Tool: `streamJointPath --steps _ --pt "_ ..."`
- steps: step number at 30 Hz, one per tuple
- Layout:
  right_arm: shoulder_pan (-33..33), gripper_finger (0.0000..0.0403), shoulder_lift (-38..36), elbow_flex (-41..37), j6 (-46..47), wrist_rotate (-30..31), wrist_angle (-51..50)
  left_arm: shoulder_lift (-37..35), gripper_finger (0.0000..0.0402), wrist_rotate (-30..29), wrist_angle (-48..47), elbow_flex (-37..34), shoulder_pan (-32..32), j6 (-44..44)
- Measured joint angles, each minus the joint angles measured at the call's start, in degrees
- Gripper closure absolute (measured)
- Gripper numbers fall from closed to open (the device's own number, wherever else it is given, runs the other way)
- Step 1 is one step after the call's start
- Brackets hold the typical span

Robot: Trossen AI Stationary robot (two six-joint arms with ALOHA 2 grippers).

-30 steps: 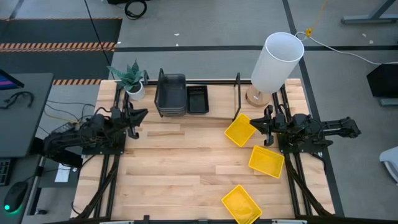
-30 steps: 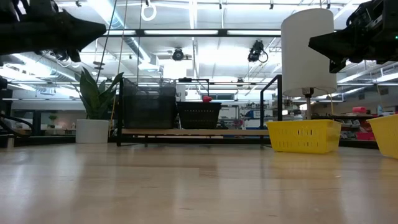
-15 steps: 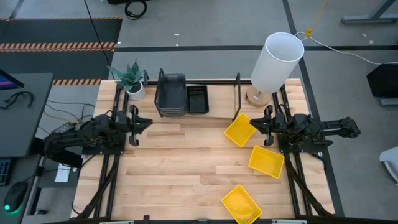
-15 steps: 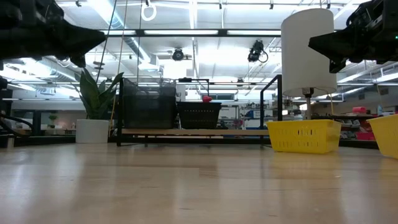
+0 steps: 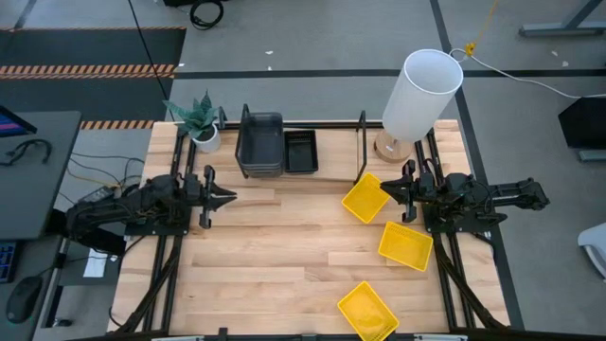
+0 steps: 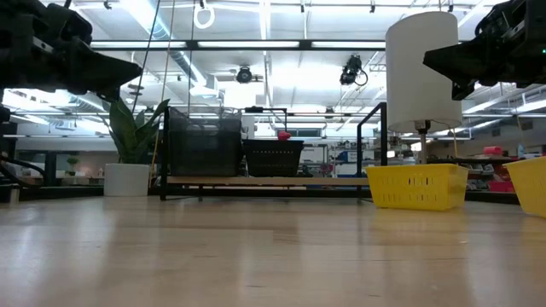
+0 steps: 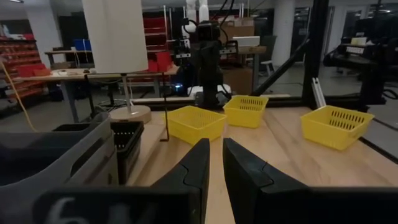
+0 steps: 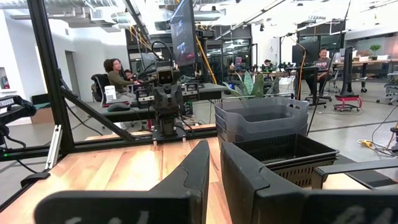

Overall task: Stack baskets on shelf by color
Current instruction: Stack the bottom yellow basket on the top yellow basket

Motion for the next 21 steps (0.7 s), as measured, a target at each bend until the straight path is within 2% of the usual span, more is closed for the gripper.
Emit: streamJointPath --steps 9,21 --pt "0.0 0.0357 0.0 0.0 0.0 0.0 0.0 0.0 0.0351 -2.8 -0.6 0.0 0.0 0.0" --pt "0.0 0.0357 0.0 0.0 0.0 0.0 0.0 0.0 0.035 -2.9 0.9 0.0 0.0 0.0"
